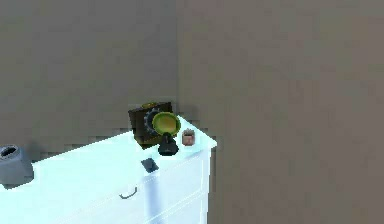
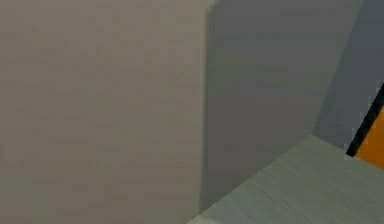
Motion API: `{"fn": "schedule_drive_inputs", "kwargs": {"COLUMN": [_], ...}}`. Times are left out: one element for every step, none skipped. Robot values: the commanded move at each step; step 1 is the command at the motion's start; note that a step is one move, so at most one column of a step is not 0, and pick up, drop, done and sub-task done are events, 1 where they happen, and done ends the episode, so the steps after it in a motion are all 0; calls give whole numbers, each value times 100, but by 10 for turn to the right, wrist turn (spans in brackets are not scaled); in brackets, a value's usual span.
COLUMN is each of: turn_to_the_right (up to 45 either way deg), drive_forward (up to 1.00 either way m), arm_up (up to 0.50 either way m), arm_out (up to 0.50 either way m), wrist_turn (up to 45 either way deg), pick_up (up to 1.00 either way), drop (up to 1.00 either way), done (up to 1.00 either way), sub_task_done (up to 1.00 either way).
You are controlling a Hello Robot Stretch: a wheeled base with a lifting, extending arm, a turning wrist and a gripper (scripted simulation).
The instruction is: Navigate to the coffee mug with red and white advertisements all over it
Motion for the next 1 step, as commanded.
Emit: {"fn": "schedule_drive_inputs", "kwargs": {"turn_to_the_right": [0], "drive_forward": [0], "arm_up": [0], "arm_out": [0], "wrist_turn": [0], "pick_up": [0], "drop": [0], "done": [100], "sub_task_done": [0]}}
